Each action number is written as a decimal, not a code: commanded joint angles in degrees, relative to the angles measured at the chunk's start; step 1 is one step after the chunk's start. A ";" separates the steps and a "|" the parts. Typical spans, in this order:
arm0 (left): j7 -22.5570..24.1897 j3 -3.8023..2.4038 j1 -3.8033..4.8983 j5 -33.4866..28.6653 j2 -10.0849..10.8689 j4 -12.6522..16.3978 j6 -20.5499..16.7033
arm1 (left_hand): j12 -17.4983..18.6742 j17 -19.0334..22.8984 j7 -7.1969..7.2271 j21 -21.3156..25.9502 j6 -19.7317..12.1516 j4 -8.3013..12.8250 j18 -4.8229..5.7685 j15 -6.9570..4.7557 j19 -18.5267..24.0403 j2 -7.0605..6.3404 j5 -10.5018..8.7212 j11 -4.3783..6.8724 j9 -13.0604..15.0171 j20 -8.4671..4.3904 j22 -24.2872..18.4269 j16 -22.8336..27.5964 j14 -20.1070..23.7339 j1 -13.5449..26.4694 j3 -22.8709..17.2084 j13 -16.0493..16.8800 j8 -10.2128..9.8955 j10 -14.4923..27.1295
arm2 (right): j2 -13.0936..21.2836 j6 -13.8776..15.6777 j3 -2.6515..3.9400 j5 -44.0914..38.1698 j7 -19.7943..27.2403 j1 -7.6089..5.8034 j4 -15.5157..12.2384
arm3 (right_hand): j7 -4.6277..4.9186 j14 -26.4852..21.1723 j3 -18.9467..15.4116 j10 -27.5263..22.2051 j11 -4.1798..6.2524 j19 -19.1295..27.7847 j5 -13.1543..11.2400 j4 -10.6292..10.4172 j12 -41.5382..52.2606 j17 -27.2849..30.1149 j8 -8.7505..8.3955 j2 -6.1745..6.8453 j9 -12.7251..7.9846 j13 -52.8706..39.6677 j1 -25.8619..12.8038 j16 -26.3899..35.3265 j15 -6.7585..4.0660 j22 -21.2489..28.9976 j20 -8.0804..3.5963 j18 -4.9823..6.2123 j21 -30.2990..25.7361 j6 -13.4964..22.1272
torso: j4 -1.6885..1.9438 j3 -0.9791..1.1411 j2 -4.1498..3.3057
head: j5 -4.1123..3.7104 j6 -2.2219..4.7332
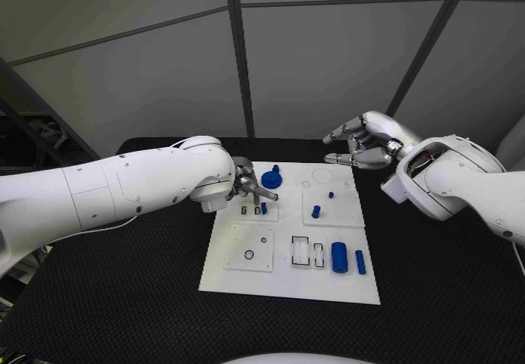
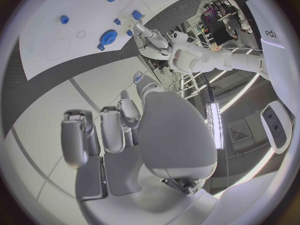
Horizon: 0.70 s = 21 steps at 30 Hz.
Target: Assemble the parts on the task board
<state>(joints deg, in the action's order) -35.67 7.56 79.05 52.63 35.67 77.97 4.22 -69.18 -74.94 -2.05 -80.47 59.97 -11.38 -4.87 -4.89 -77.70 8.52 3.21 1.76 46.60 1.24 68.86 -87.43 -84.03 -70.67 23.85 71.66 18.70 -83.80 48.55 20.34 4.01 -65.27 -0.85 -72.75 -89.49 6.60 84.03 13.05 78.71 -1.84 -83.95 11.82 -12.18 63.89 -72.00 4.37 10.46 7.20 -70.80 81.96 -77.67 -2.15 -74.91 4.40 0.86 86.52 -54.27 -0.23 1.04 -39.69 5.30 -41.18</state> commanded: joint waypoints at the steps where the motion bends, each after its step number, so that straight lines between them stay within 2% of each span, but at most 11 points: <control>1: -0.99 0.01 0.11 0.58 -0.24 -0.12 2.29 | -4.90 -11.87 -0.03 -0.21 -0.33 -0.05 0.58 -0.26 -0.20 0.07 -0.27 0.06 0.27 0.07 0.03 -0.31 -5.14 -0.81 -0.42 8.76 0.13 -0.92 | -0.06 0.10 0.05 0.08 -0.20 -0.13 0.00 | 0.10 1.78 0.25 0.09 0.12 -3.04 0.29 -0.19 -0.36 0.05 -0.19 0.20 -0.05 0.05 -0.42 0.20 -0.35 -10.40 -0.49 0.42 -0.23 -0.25 | -0.02 -0.02 -0.02 | 0.03 -0.24; 8: -1.22 0.02 0.11 0.58 -0.73 -0.41 3.22 | -4.72 -11.81 -0.08 -0.16 -0.44 0.08 0.55 -0.21 -0.08 0.24 -0.10 0.03 1.10 0.12 0.00 -0.27 -5.12 -1.68 -0.97 9.00 -0.06 -0.93 | -0.16 0.11 0.05 0.07 -0.35 -0.13 0.09 | 0.11 1.75 0.25 0.03 0.12 -2.96 0.33 -0.20 -0.49 0.18 -0.21 0.20 -0.06 0.15 -0.44 0.30 -0.36 -10.29 -0.49 0.45 -0.32 -0.25 | 0.03 0.01 -0.02 | 0.03 -0.48; 13: -1.33 0.02 0.11 0.58 -1.12 -0.59 3.73 | -4.69 -11.90 -0.13 -0.17 -0.53 -0.06 0.54 -0.16 -0.04 0.35 1.31 -0.03 2.08 0.20 0.11 -0.33 -5.14 -2.28 -1.49 9.43 -0.44 -1.04 | -0.33 0.10 0.05 0.07 -0.41 -0.13 0.18 | 0.11 1.75 0.25 0.03 0.12 -2.96 0.33 -0.20 -0.49 0.18 -0.21 0.20 -0.06 0.15 -0.44 0.30 -0.36 -10.29 -0.49 0.45 -0.32 -0.25 | -0.02 -0.02 -0.03 | 0.02 -0.55; 21: -1.44 0.02 0.11 0.58 -1.59 -1.06 4.43 | -4.82 -12.04 -0.12 -0.18 -0.51 -0.06 0.54 -0.15 -0.03 0.36 1.81 -0.03 2.53 0.22 0.17 -0.42 -5.18 -2.61 -1.71 9.71 -0.61 -1.16 | -0.46 0.01 0.05 0.07 -0.51 -0.13 0.32 | 0.11 1.75 0.25 0.03 0.12 -2.96 0.33 -0.20 -0.49 0.18 -0.21 0.20 -0.06 0.15 -0.44 0.30 -0.36 -10.29 -0.49 0.45 -0.32 -0.25 | 0.04 -0.02 0.01 | 0.02 -0.82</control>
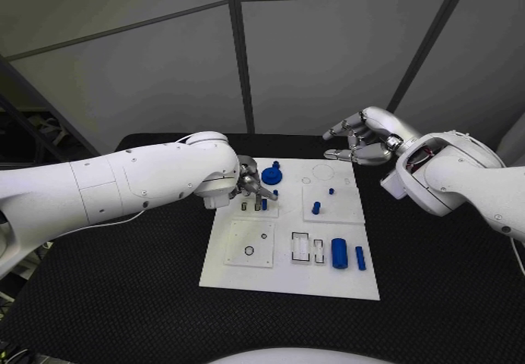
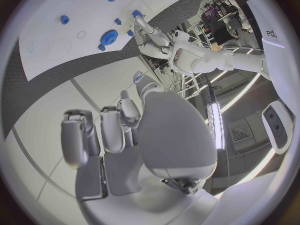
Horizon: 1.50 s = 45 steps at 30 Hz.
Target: Assemble the parts on the task board
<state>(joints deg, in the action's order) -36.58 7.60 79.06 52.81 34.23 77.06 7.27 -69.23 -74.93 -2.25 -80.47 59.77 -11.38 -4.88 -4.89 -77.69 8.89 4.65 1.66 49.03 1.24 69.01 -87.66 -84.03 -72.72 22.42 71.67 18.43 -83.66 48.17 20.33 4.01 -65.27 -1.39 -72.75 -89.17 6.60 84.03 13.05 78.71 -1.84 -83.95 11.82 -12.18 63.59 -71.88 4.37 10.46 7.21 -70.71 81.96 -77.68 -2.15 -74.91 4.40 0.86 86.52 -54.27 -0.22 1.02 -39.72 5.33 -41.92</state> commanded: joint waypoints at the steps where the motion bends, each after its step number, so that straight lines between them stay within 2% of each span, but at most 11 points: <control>1: -0.54 -0.01 0.10 0.40 -0.22 -0.24 1.44 | -4.75 -12.05 0.09 -0.17 -0.29 -0.05 0.55 -0.15 -0.03 0.01 0.44 0.07 0.21 0.22 0.03 -0.19 -5.17 -0.67 -0.36 9.75 -0.38 -1.31 | -0.10 0.01 0.05 0.07 0.02 -0.13 0.02 | 0.10 1.74 0.26 0.03 0.12 -2.96 0.33 -0.20 -0.20 0.05 -0.21 0.20 -0.07 0.06 -0.44 0.31 -0.36 -10.29 -0.49 0.45 -0.32 -0.25 | 0.03 0.00 0.02 | -0.02 -0.11; 5: -0.57 -0.01 0.10 0.40 -0.53 -0.54 1.62 | -4.64 -12.04 0.08 -0.16 -0.29 0.06 0.54 -0.14 0.01 0.12 1.25 0.06 0.67 0.23 0.04 -0.18 -5.17 -1.16 -0.69 9.91 -0.61 -1.34 | -0.17 -0.03 0.05 0.07 -0.01 -0.13 0.04 | 0.10 1.74 0.26 0.03 0.12 -2.96 0.33 -0.20 -0.20 0.05 -0.21 0.20 -0.07 0.06 -0.44 0.31 -0.36 -10.29 -0.49 0.45 -0.32 -0.25 | 0.01 0.01 -0.01 | -0.02 -0.17; 7: -0.59 -0.01 0.10 0.40 -0.63 -0.62 1.71 | -4.50 -12.06 0.09 -0.14 -0.30 0.05 0.53 -0.14 0.04 0.09 3.59 0.06 1.17 0.23 0.10 -0.19 -5.17 -1.55 -0.89 10.12 -0.95 -1.38 | -0.18 -0.07 0.05 0.07 -0.04 -0.13 0.04 | 0.10 1.74 0.26 0.03 0.12 -2.96 0.33 -0.20 -0.20 0.05 -0.21 0.20 -0.07 0.06 -0.44 0.31 -0.36 -10.29 -0.49 0.45 -0.32 -0.25 | -0.01 0.02 -0.02 | -0.06 -0.26; 9: -0.61 -0.01 0.10 0.40 -0.69 -0.67 1.84 | -4.44 -12.10 0.13 -0.14 -0.26 0.03 0.53 -0.15 0.05 0.07 5.08 0.10 1.57 0.24 0.15 -0.22 -5.19 -1.90 -1.03 10.31 -1.24 -1.44 | -0.18 -0.08 0.05 0.07 -0.06 -0.13 0.03 | 0.10 1.74 0.26 0.03 0.12 -2.96 0.33 -0.20 -0.20 0.05 -0.21 0.20 -0.07 0.06 -0.44 0.31 -0.36 -10.29 -0.49 0.45 -0.32 -0.25 | -0.02 0.04 0.00 | -0.02 -0.34; 17: -0.68 0.00 0.10 0.40 -0.85 -0.89 2.34 | -4.28 -12.14 0.21 -0.11 -0.14 0.28 0.52 -0.20 0.08 0.06 6.72 0.17 2.26 0.21 0.23 -0.24 -5.20 -2.91 -1.39 10.64 -1.81 -1.54 | -0.39 -0.19 0.04 0.07 -0.12 -0.12 0.18 | 0.10 1.70 0.35 -0.04 0.13 -2.90 0.48 -0.22 -0.36 0.22 -0.29 0.14 -0.11 0.18 -0.48 0.47 -0.37 -10.17 -0.51 0.48 -0.42 -0.27 | 0.06 0.00 0.01 | -0.09 -0.50; 20: -0.71 0.00 0.10 0.40 -0.98 -1.02 2.61 | -4.15 -12.17 0.30 -0.09 -0.10 0.82 0.51 -0.26 0.11 -0.02 8.85 0.25 2.65 0.16 0.28 -0.26 -5.20 -4.06 -1.73 10.84 -2.26 -1.59 | -0.50 -0.23 0.04 0.07 -0.11 -0.12 0.25 | 0.09 1.71 0.43 -0.02 0.14 -2.92 0.57 -0.20 -0.29 0.21 -0.31 0.08 -0.13 0.14 -0.45 0.49 -0.38 -10.19 -0.51 0.48 -0.41 -0.29 | 0.05 0.00 0.03 | -0.08 -0.57; 25: -0.79 0.00 0.10 0.40 -1.12 -1.14 3.45 | -4.08 -12.28 0.36 -0.06 0.03 1.19 0.51 -0.30 0.14 -0.03 10.27 0.31 3.00 0.12 0.32 -0.33 -5.23 -4.87 -1.94 11.07 -2.72 -1.67 | -0.58 -0.28 0.04 0.07 -0.11 -0.12 0.31 | 0.09 1.71 0.43 -0.02 0.14 -2.92 0.57 -0.20 -0.29 0.21 -0.31 0.08 -0.13 0.14 -0.45 0.49 -0.38 -10.19 -0.51 0.48 -0.41 -0.29 | 0.01 -0.02 0.06 | -0.08 -0.72; 33: -0.86 0.00 0.10 0.41 -1.36 -1.37 4.09 | -4.00 -12.26 0.40 -0.02 0.09 1.37 0.50 -0.31 0.17 -0.02 10.74 0.34 3.16 0.12 0.31 -0.32 -5.23 -5.28 -2.04 11.17 -2.98 -1.70 | -0.67 -0.32 0.04 0.07 -0.13 -0.12 0.32 | 0.09 1.71 0.43 -0.02 0.14 -2.92 0.57 -0.20 -0.29 0.21 -0.31 0.08 -0.13 0.14 -0.45 0.49 -0.38 -10.19 -0.51 0.48 -0.41 -0.29 | 0.05 -0.01 0.05 | -0.15 -0.79; 38: -0.87 0.00 0.10 0.40 -1.42 -1.44 4.24 | -3.77 -12.32 0.58 0.01 0.19 2.31 0.49 -0.41 0.20 0.77 12.26 0.48 3.46 0.04 0.38 -0.36 -5.24 -7.14 -2.94 11.38 -3.67 -1.75 | -0.72 -0.33 0.04 0.07 -0.12 -0.12 0.35 | 0.09 1.71 0.43 -0.02 0.14 -2.92 0.57 -0.20 -0.29 0.21 -0.31 0.08 -0.13 0.14 -0.45 0.49 -0.38 -10.19 -0.51 0.48 -0.41 -0.29 | 0.05 -0.02 0.05 | -0.14 -0.90; 45: -0.86 0.00 0.10 0.40 -1.52 -1.50 4.40 | -3.32 -12.45 0.75 0.08 0.22 4.59 0.48 -0.58 0.26 1.56 17.42 0.67 3.59 -0.18 0.48 -0.44 -5.28 -10.71 -4.32 11.65 -5.09 -1.79 | -0.82 -0.35 0.04 0.07 -0.13 -0.12 0.40 | 0.10 1.74 0.53 0.02 0.14 -2.95 0.67 -0.19 -0.22 0.09 -0.34 0.01 -0.15 0.11 -0.45 0.43 -0.39 -10.24 -0.52 0.47 -0.38 -0.32 | 0.05 0.00 0.04 | -0.09 -1.04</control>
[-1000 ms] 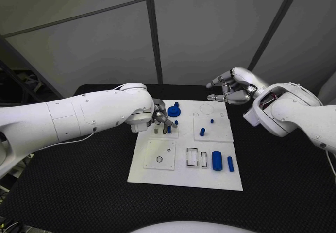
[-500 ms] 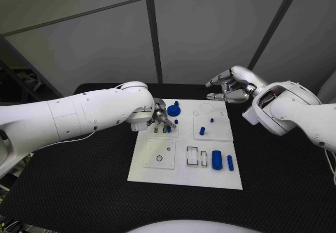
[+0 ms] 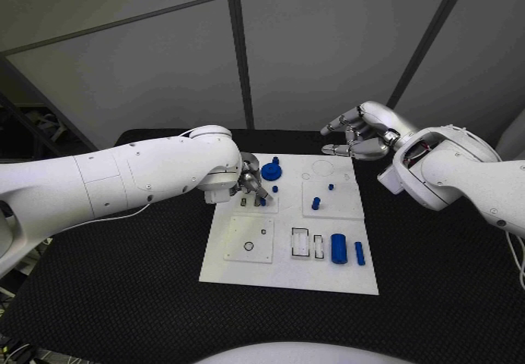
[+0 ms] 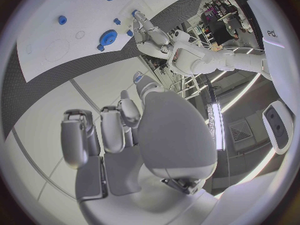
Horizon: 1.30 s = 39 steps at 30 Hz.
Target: Assemble the parts on the task board
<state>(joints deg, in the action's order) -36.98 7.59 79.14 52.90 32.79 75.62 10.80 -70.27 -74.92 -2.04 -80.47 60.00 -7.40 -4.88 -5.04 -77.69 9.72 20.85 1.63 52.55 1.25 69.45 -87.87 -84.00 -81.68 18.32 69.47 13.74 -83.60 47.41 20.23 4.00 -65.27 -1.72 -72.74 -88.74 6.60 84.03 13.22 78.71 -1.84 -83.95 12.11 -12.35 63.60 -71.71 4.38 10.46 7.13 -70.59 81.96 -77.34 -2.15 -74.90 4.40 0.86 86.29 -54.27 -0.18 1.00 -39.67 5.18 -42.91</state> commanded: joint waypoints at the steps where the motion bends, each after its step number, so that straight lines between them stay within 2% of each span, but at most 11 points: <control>1: -0.43 0.01 0.01 0.29 -0.10 -0.08 0.78 | -2.16 -12.48 0.51 0.10 -0.07 1.14 0.47 -0.44 0.27 1.13 2.99 0.72 0.08 -0.23 0.06 -0.24 -5.32 -2.58 -0.69 13.90 -0.80 -1.87 | -0.07 -0.25 0.05 0.08 0.20 -0.12 -0.02 | 0.09 1.74 0.36 0.02 0.15 -2.95 0.38 -0.02 -0.22 -0.08 -0.35 0.01 -0.07 -0.01 -0.44 0.09 -0.39 -10.24 -0.52 0.46 -0.15 -0.32 | 0.00 0.02 -0.02 | 0.05 -0.06; 4: -0.22 0.00 0.01 0.09 -0.08 -0.10 0.20 | -1.91 -12.57 0.43 0.12 -0.23 2.17 0.50 -0.42 0.27 1.74 7.23 0.65 0.27 -0.21 0.18 -0.30 -5.34 -3.96 -1.72 14.02 -1.55 -1.94 | -0.10 -0.28 0.05 0.08 0.19 -0.12 0.00 | 0.09 1.74 0.36 0.02 0.15 -2.95 0.38 -0.02 -0.22 -0.08 -0.35 0.01 -0.07 -0.01 -0.44 0.09 -0.39 -10.24 -0.52 0.46 -0.15 -0.32 | -0.03 0.00 -0.01 | 0.05 -0.10; 7: 0.32 0.00 0.01 -0.98 0.09 -0.04 -0.94 | -1.61 -12.62 0.15 0.16 -0.25 3.26 0.50 -0.29 0.30 2.40 9.47 0.54 0.72 -0.14 0.24 -0.33 -5.36 -5.11 -3.33 14.11 -2.00 -2.01 | -0.09 -0.34 0.04 0.08 0.16 -0.12 0.01 | 0.09 1.74 0.36 0.02 0.15 -2.95 0.38 -0.02 -0.22 -0.08 -0.35 0.01 -0.07 -0.01 -0.44 0.09 -0.39 -10.24 -0.52 0.46 -0.15 -0.32 | -0.02 0.01 -0.01 | 0.09 -0.18; 10: 0.84 0.00 0.01 -2.11 0.42 0.20 -1.77 | -1.25 -12.59 -0.08 0.19 -0.22 4.25 0.52 -0.15 0.35 2.71 6.49 0.41 1.36 0.00 0.32 -0.31 -5.35 -5.72 -6.06 14.18 -2.31 -2.06 | -0.06 -0.38 0.04 0.08 0.13 -0.12 0.02 | 0.09 1.74 0.36 0.02 0.15 -2.95 0.38 -0.02 -0.22 -0.08 -0.35 0.01 -0.07 -0.01 -0.44 0.09 -0.39 -10.24 -0.52 0.46 -0.15 -0.32 | 0.03 0.00 0.00 | 0.08 -0.21; 15: 1.39 0.00 -0.01 -4.10 1.75 1.41 -3.19 | -0.78 -12.53 -0.15 0.20 0.08 5.08 0.51 -0.06 0.33 2.14 6.30 0.21 2.25 0.12 0.49 -0.26 -5.33 -5.00 -9.37 14.26 -2.50 -2.17 | 0.00 -0.45 0.04 0.08 0.10 -0.12 0.04 | 0.09 1.74 0.36 0.02 0.15 -2.95 0.38 -0.02 -0.22 -0.08 -0.35 0.01 -0.07 -0.01 -0.44 0.09 -0.39 -10.24 -0.52 0.46 -0.15 -0.32 | 0.06 0.00 0.01 | 0.06 -0.24; 21: 1.72 0.00 -0.04 -5.55 4.23 3.92 -5.41 | -0.44 -12.65 -0.13 0.16 0.54 6.28 0.52 0.09 0.20 -0.21 6.98 0.29 3.73 0.17 0.88 -0.35 -5.37 -2.09 -16.19 14.60 -2.96 -2.45 | 0.08 -0.55 0.04 0.08 0.08 -0.12 0.15 | 0.10 1.75 0.42 0.05 0.14 -2.96 0.44 -0.06 -0.18 -0.08 -0.37 -0.05 -0.09 -0.03 -0.50 0.12 -0.39 -10.25 -0.53 0.46 -0.16 -0.36 | 0.23 0.02 0.03 | 0.11 -0.26; 23: 1.85 0.00 -0.05 -5.71 4.96 4.70 -6.26 | -0.39 -12.71 -0.08 0.14 0.66 6.93 0.54 0.22 0.12 -1.88 7.04 0.34 4.38 0.17 1.08 -0.39 -5.39 -0.33 -19.90 14.80 -3.25 -2.60 | 0.09 -0.58 0.04 0.08 0.07 -0.12 0.19 | 0.10 1.75 0.42 0.05 0.14 -2.96 0.44 -0.06 -0.18 -0.08 -0.37 -0.05 -0.09 -0.03 -0.51 0.12 -0.39 -10.25 -0.53 0.46 -0.16 -0.36 | 0.21 0.03 0.01 | 0.18 -0.27; 24: 1.91 0.00 -0.05 -5.75 5.35 5.11 -6.76 | -0.39 -12.78 -0.20 0.15 0.86 7.45 0.46 0.35 0.07 -3.50 7.04 0.25 5.12 0.05 1.24 -0.44 -5.41 1.91 -24.22 15.04 -3.50 -2.75 | 0.09 -0.59 0.04 0.08 0.06 -0.12 0.21 | 0.10 1.75 0.42 0.05 0.14 -2.96 0.44 -0.06 -0.18 -0.08 -0.37 -0.05 -0.09 -0.03 -0.51 0.12 -0.39 -10.25 -0.53 0.46 -0.16 -0.36 | 0.14 0.03 0.00 | 0.27 -0.27; 27: 2.04 0.00 -0.09 -4.99 6.31 6.17 -7.83 | -0.67 -12.85 -0.80 0.14 1.42 7.94 0.49 0.32 -0.05 -6.06 6.95 0.02 6.82 0.13 1.55 -0.49 -5.43 6.88 -32.66 15.57 -3.63 -3.06 | 0.05 -0.62 0.04 0.08 0.06 -0.12 0.28 | 0.10 1.75 0.42 0.05 0.14 -2.96 0.44 -0.06 -0.18 -0.08 -0.37 -0.05 -0.09 -0.03 -0.51 0.12 -0.39 -10.25 -0.53 0.46 -0.16 -0.36 | 0.08 0.06 0.01 | 0.50 -0.23; 29: 2.13 0.01 -0.12 -3.90 6.74 6.69 -8.39 | -0.53 -12.83 -0.47 0.21 1.52 8.95 0.61 0.08 -0.03 -7.19 7.16 0.40 7.54 0.42 1.58 -0.48 -5.42 7.85 -35.97 15.69 -3.67 -3.13 | 0.03 -0.66 0.03 0.08 0.06 -0.12 0.33 | 0.10 1.75 0.42 0.05 0.14 -2.96 0.44 -0.06 -0.18 -0.08 -0.37 -0.05 -0.09 -0.03 -0.51 0.12 -0.39 -10.25 -0.53 0.46 -0.16 -0.36 | 0.07 0.04 0.01 | 0.57 -0.20; 39: 2.11 0.02 -0.53 1.90 7.33 7.76 -8.77 | -0.54 -12.99 -0.18 0.18 2.00 10.17 0.62 0.03 -0.21 -9.08 6.90 0.19 9.19 0.30 1.98 -0.60 -5.46 11.04 -41.67 16.03 -3.72 -3.44 | 0.01 -0.89 0.03 0.08 0.02 -0.11 0.43 | 0.10 1.75 0.42 0.05 0.14 -2.96 0.44 -0.06 -0.18 -0.08 -0.37 -0.05 -0.09 -0.03 -0.51 0.12 -0.39 -10.25 -0.53 0.46 -0.16 -0.36 | -0.09 -0.01 -0.04 | 0.80 -0.14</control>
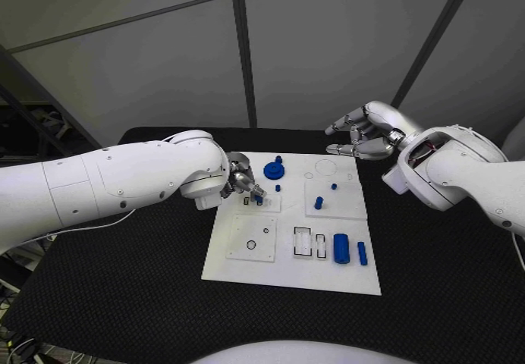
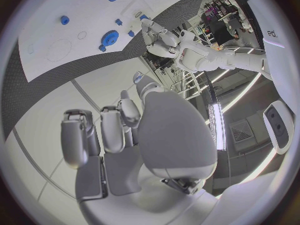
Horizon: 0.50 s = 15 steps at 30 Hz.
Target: Assemble the parts on the task board
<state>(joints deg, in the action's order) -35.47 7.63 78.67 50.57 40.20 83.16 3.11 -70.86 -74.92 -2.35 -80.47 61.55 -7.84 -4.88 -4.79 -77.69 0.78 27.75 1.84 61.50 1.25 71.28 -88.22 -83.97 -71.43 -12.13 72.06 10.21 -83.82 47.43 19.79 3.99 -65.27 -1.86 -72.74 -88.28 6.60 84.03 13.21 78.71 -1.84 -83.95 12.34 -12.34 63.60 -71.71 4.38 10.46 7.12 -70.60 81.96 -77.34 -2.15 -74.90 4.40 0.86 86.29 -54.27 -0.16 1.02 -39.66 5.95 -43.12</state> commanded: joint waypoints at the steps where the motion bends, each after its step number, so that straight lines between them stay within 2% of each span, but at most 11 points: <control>1: 0.57 -0.02 -0.10 4.87 -0.12 0.23 -1.05 | 0.03 -13.01 0.14 0.17 0.47 10.64 0.62 -0.22 -0.22 -0.16 0.01 -0.02 0.28 0.30 0.16 -0.26 -5.49 0.83 -11.30 13.45 -0.19 -3.23 | -0.01 -0.46 0.04 0.08 0.15 -0.12 -0.04 | 0.10 1.74 0.43 0.05 0.14 -2.96 0.21 -0.07 -0.18 -0.07 -0.37 -0.06 -0.08 -0.02 -0.51 0.12 -0.39 -10.25 -0.53 0.47 -0.16 -0.36 | -0.11 -0.02 -0.05 | 0.03 0.09; 9: 0.37 -0.02 -0.55 8.24 -0.58 -0.04 -1.01 | 0.00 -13.10 0.16 0.11 0.57 10.83 0.65 -0.24 -0.32 -0.37 0.06 0.00 0.55 0.28 0.32 -0.33 -5.52 1.23 -11.95 13.50 -0.16 -3.28 | -0.06 -0.54 0.04 0.08 0.14 -0.11 0.00 | 0.10 1.74 0.43 0.05 0.14 -2.96 0.21 -0.07 -0.18 -0.07 -0.37 -0.06 -0.08 -0.02 -0.51 0.12 -0.39 -10.25 -0.53 0.47 -0.16 -0.36 | -0.02 -0.04 -0.08 | -0.02 -0.16; 15: 0.26 -0.02 -0.97 9.65 -0.99 -0.15 -1.03 | -0.07 -13.14 0.17 0.07 0.60 10.96 0.66 -0.27 -0.38 -0.46 0.00 0.00 0.73 0.26 0.42 -0.36 -5.53 1.47 -12.41 13.55 -0.17 -3.33 | -0.14 -0.61 0.04 0.08 0.17 -0.11 0.07 | 0.10 1.74 0.43 0.05 0.14 -2.96 0.21 -0.07 -0.18 -0.07 -0.37 -0.06 -0.08 -0.02 -0.51 0.12 -0.39 -10.25 -0.53 0.47 -0.16 -0.36 | -0.09 -0.04 -0.08 | -0.01 -0.26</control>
<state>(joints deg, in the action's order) -35.44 7.63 77.68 57.55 39.28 83.02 2.47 -71.03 -74.92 -2.14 -80.47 61.74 -7.48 -4.88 -4.70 -77.90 0.00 27.70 1.89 62.08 1.45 71.66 -88.22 -84.05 -70.39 -13.70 75.06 10.07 -84.08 47.34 19.54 3.99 -65.27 -1.93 -72.73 -88.19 6.60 84.03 13.21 78.71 -1.84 -83.95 12.33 -12.34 63.60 -71.72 4.38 10.46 7.13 -70.60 81.96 -77.34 -2.15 -74.90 4.40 0.86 86.29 -54.27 -0.24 0.98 -39.73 5.95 -43.34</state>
